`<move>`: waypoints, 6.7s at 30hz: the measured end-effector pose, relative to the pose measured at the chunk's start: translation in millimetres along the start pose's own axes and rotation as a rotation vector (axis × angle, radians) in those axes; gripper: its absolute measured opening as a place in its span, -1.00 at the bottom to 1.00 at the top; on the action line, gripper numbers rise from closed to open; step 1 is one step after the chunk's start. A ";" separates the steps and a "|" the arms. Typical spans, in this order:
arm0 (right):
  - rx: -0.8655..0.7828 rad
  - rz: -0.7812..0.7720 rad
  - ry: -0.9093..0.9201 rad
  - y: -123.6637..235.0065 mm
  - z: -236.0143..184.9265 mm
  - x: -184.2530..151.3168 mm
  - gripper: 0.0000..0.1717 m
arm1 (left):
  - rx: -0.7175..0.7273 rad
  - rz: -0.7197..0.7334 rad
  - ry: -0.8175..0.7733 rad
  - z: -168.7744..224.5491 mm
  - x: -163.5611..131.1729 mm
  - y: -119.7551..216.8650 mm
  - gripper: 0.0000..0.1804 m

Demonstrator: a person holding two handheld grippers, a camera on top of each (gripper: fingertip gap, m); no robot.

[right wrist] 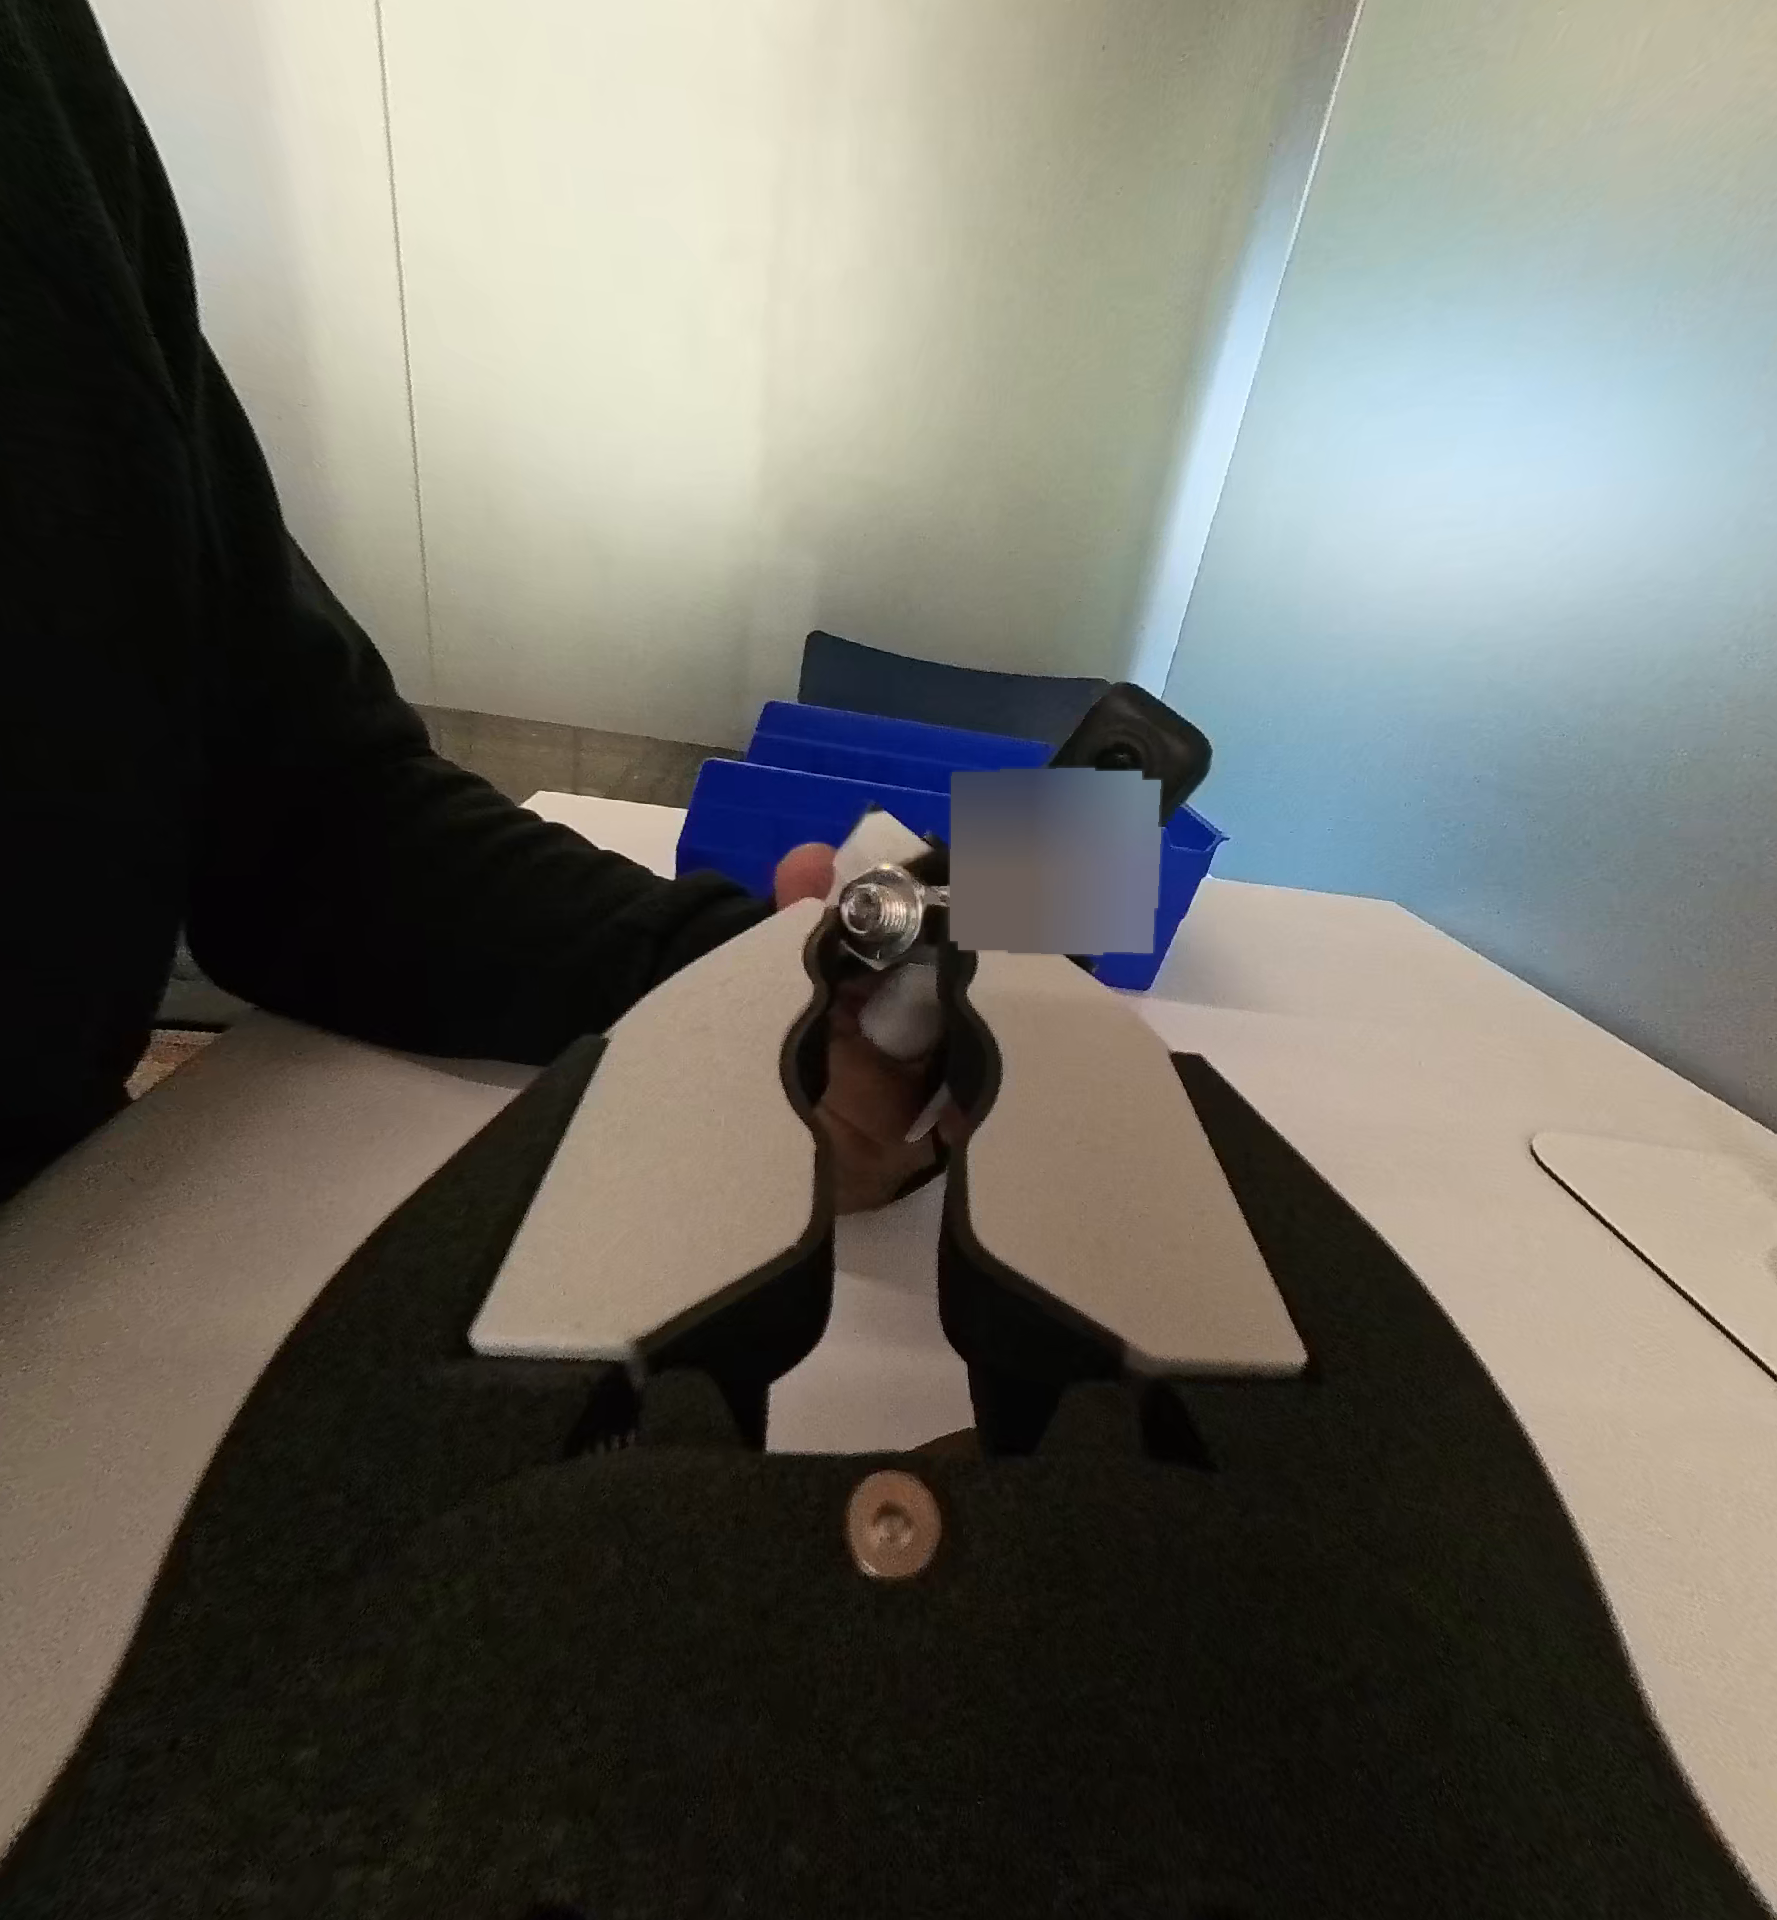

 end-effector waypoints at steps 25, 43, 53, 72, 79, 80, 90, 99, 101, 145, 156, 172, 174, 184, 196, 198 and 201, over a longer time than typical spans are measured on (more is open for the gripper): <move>-0.007 -0.047 -0.706 7.7 35.1 -21.7 -0.58 | 0.549 -0.248 -0.879 13.6 8.7 4.0 -0.80; -0.254 -0.348 0.510 1.1 -8.9 -3.9 -0.80 | 0.348 -0.160 -0.190 -5.7 5.3 6.0 -0.80; -0.144 -0.063 -0.504 9.6 26.1 -1.5 -0.56 | 0.472 -0.065 -0.553 5.9 14.5 12.0 -0.80; -0.239 -0.370 0.342 5.0 -7.1 -10.6 -0.69 | 0.359 -0.171 -0.102 -7.0 6.1 11.8 -0.80; -0.142 -0.098 -0.495 11.0 25.4 -17.4 -0.53 | 0.464 -0.191 -0.420 1.1 9.9 12.3 -0.81; -0.140 -0.102 -0.512 10.6 25.8 -19.4 -0.55 | 0.459 -0.186 -0.419 1.5 10.0 12.4 -0.81; -0.220 -0.402 0.411 3.5 -4.5 -16.6 -0.80 | 0.404 -0.235 -0.060 -7.6 3.3 9.4 -0.80; -0.250 -0.250 0.013 4.6 10.7 -8.9 -0.55 | 0.462 -0.102 -0.012 -10.3 8.8 17.9 -0.80; -0.236 -0.172 -0.229 7.9 21.4 -10.4 -0.55 | 0.462 -0.107 -0.051 -8.8 9.7 18.4 -0.80; -0.285 -0.271 -0.026 0.0 16.2 -15.3 -0.43 | 0.477 -0.097 -0.034 -8.0 11.5 17.3 -0.80; -0.333 -0.448 0.612 -2.5 -2.7 -20.6 -0.79 | 0.422 -0.156 0.022 -7.6 5.8 12.4 -0.80; -0.284 -0.291 -0.020 2.2 13.8 -19.1 -0.80 | 0.458 -0.124 -0.051 -5.5 10.4 14.5 -0.80; -0.303 -0.356 0.204 1.4 7.3 -18.6 -0.81 | 0.446 -0.138 -0.020 -6.2 9.2 14.9 -0.80; -0.363 -0.368 0.371 0.4 4.2 -16.3 -0.57 | 0.457 -0.085 -0.017 -8.5 10.8 16.4 -0.80; -0.221 -0.109 -0.438 4.3 24.9 -17.8 -0.77 | 0.474 -0.142 -0.187 -1.7 12.8 10.0 -0.80; -0.222 -0.141 -0.374 4.3 23.7 -18.2 -0.77 | 0.473 -0.149 -0.184 -2.4 12.2 10.6 -0.80; -0.281 -0.238 0.036 2.3 12.0 -17.6 -0.78 | 0.464 -0.155 -0.146 -4.0 10.0 10.1 -0.80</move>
Point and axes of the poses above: each gripper's, where its closed fingertips meet, y back along the fingers, x out of its top, z = x × y across the jaws, the point moved 10 cm from there along y, back along the fingers, and after that the axes turned 2 degrees about x, right-handed, at the moved point
